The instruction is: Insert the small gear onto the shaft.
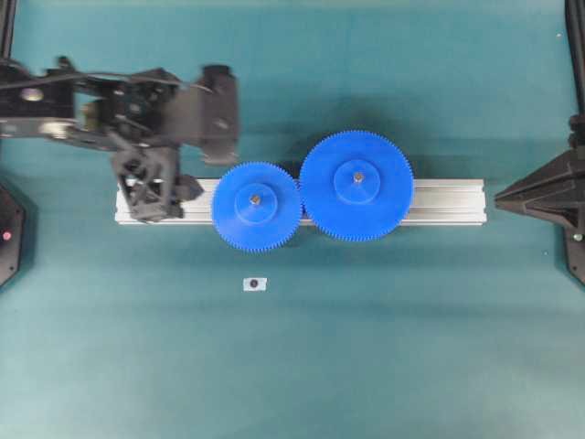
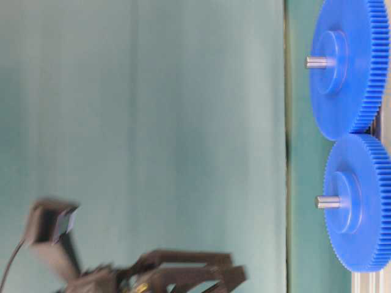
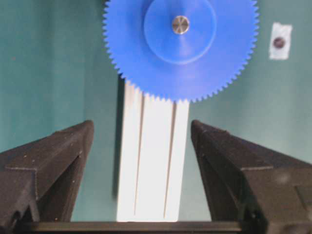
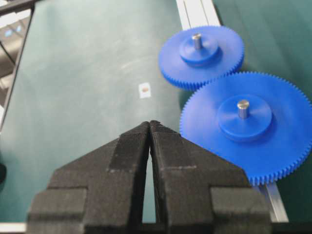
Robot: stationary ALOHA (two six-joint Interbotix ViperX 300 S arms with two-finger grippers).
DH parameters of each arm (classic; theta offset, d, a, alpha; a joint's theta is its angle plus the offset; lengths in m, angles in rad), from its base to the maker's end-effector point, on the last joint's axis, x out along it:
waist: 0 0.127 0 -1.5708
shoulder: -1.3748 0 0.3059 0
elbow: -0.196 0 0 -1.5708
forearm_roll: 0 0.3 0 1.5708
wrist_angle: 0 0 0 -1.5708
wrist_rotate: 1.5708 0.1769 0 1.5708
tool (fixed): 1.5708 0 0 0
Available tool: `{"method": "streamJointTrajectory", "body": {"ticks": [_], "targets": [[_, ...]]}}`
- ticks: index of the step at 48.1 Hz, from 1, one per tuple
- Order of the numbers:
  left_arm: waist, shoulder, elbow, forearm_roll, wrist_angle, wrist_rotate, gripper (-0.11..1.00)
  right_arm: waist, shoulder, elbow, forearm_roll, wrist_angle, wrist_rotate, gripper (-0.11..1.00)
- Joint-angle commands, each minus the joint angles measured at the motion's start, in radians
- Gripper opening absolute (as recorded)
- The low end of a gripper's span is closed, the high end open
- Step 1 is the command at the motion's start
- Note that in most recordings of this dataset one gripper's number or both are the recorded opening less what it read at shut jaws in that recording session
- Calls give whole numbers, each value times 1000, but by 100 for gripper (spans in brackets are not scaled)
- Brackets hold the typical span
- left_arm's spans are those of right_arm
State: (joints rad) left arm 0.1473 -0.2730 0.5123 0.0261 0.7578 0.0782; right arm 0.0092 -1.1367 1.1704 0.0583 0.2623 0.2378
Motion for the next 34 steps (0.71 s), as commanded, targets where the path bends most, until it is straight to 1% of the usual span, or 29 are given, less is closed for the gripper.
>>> {"method": "streamJointTrajectory", "body": {"ticks": [1, 4, 12, 20, 25, 34], "targets": [[-2, -77, 18, 3, -51, -26, 77, 2, -9, -9, 0, 2, 8, 11], [-5, -120, 55, 3, -107, -38, 77, 2, -17, -9, 0, 9, 8, 11], [-26, -195, 155, 3, -222, -29, 77, 2, -23, -11, -2, 28, 6, 11], [-58, -258, 224, 3, -322, -29, 77, 2, -32, -3, -3, 28, 6, 11], [-63, -310, 253, 3, -360, -31, 76, 2, -40, -3, -3, 25, 6, 11], [-69, -387, 293, 3, -371, -29, 76, 2, -84, 0, -3, 20, 6, 11]]}}
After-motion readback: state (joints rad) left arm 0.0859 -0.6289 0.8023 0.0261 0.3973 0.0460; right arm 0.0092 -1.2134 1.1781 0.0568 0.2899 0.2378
